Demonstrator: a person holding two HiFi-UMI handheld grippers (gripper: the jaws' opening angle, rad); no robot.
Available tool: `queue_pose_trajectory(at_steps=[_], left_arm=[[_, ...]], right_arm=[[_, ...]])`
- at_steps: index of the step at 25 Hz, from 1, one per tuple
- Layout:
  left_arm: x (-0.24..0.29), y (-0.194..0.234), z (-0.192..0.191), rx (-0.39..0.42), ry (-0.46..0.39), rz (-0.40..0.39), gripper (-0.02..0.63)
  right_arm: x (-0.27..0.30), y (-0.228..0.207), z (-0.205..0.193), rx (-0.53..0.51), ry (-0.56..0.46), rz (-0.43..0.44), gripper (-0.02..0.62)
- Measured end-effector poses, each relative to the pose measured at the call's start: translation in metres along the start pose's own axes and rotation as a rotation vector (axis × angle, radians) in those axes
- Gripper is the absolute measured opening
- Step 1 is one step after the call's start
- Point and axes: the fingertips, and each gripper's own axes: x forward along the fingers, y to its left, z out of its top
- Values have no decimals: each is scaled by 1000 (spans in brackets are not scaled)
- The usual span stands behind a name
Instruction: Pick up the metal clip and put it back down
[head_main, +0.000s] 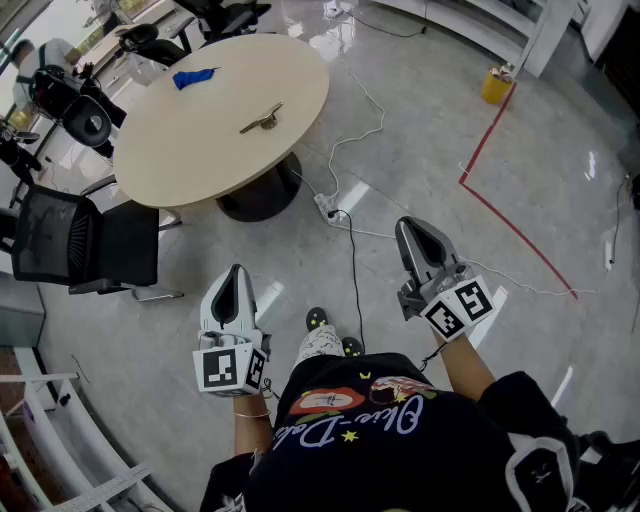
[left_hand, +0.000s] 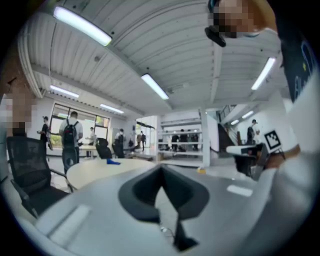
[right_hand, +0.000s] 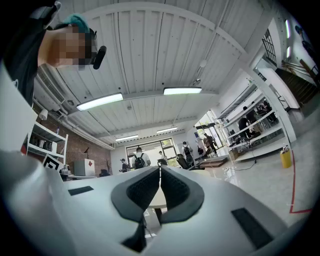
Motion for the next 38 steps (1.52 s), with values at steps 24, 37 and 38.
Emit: queue_pose_trajectory(at_steps=[24,37,38], left_arm=[[305,135,23,-13,-20,60,-2],[315,172,31,-38,-12,279,-2],[313,173,30,-39,-8,290,-2]], right_arm=[[346,-115,-15,-15,57,232,15],[436,-130,-82,-290,296,424,17],[443,-127,-95,-362,332,460,17]])
